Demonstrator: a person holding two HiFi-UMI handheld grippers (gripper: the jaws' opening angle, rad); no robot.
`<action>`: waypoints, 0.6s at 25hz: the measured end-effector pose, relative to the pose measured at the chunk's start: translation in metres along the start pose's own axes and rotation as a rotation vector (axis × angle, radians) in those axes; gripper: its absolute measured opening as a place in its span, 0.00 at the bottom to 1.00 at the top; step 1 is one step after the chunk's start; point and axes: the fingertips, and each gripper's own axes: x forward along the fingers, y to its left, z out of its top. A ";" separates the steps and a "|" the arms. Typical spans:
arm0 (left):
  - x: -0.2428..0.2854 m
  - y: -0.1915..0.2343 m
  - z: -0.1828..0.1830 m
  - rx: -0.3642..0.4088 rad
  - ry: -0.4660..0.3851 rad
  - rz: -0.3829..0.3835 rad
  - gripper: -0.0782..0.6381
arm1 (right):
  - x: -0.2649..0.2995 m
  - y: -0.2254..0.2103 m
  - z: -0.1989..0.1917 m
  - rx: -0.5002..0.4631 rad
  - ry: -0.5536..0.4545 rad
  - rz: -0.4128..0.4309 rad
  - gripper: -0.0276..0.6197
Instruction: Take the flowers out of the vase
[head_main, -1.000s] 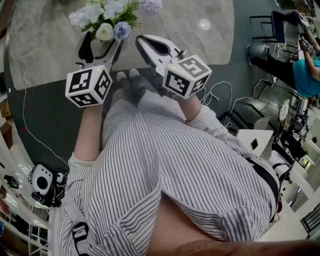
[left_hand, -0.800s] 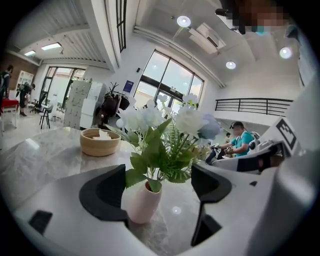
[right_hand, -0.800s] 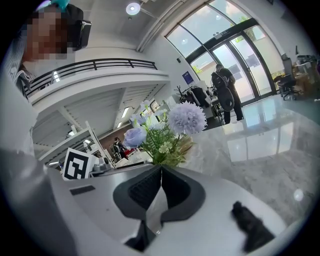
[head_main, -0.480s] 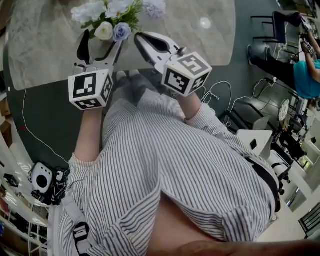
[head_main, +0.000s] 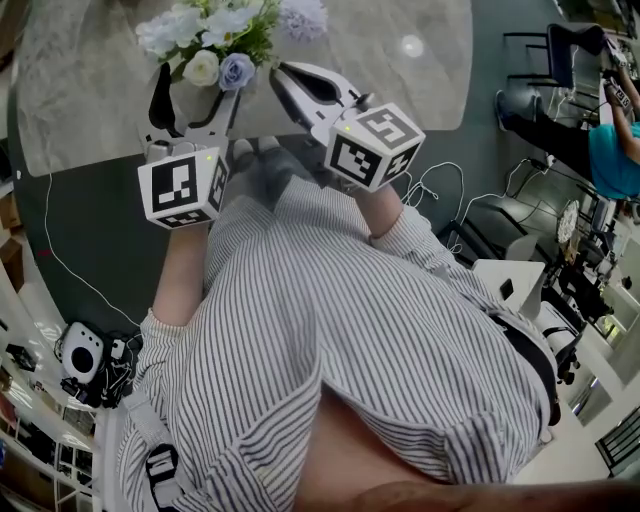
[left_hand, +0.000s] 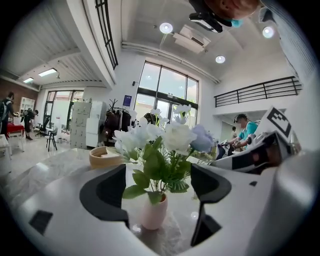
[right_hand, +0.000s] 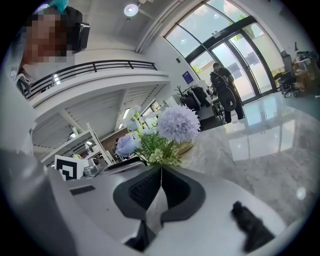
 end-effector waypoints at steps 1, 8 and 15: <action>-0.002 0.000 -0.001 -0.001 -0.002 0.007 0.65 | 0.000 0.000 -0.001 0.000 0.000 0.000 0.07; -0.002 -0.017 0.006 0.005 -0.010 -0.034 0.65 | -0.006 0.003 0.001 -0.006 0.002 0.006 0.07; 0.004 -0.026 0.003 0.021 0.018 -0.085 0.65 | -0.010 0.007 -0.002 -0.004 0.000 0.008 0.07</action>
